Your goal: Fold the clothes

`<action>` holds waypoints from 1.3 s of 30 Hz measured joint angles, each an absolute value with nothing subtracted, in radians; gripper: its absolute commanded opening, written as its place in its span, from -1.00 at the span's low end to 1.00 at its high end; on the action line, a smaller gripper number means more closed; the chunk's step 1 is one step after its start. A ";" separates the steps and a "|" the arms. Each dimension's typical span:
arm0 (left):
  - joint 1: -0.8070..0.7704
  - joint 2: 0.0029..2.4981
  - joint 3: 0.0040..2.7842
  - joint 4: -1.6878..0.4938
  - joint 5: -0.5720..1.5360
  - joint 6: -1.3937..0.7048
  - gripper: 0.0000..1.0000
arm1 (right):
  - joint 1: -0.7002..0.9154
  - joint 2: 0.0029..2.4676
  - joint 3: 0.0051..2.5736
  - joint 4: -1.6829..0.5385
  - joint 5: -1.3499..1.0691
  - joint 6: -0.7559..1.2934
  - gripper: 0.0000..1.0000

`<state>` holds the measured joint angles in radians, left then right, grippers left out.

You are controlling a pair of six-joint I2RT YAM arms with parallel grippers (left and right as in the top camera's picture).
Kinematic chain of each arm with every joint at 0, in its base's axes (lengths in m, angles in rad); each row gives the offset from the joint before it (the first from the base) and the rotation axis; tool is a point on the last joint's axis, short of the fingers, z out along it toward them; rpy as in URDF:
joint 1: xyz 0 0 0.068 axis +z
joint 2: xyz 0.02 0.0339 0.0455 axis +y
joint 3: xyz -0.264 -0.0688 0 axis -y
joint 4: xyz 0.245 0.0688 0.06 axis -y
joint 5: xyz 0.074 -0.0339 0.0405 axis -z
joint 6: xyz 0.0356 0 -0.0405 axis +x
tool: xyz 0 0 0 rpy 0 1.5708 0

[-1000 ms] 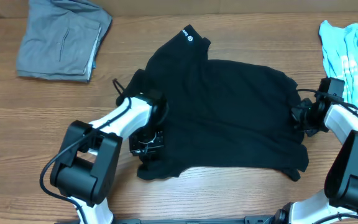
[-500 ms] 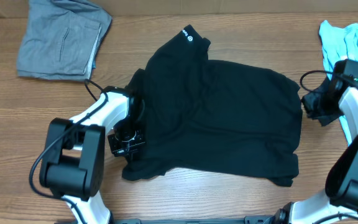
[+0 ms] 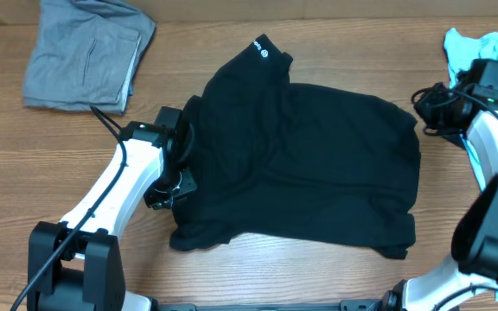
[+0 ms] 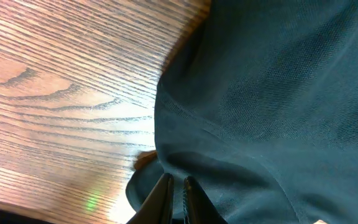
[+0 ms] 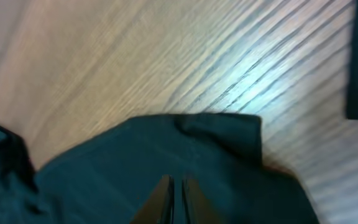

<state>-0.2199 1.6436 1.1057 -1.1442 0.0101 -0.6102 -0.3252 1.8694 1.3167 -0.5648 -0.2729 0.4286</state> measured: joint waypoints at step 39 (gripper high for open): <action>-0.220 1.644 1.106 -1.138 0.010 -0.593 -0.81 | -0.349 2.073 1.352 -0.472 0.028 0.405 -0.72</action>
<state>-0.2199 1.6436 1.1057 -1.1378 0.0097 -0.5926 -0.3489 2.0731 1.3521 -0.4725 0.0277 0.4046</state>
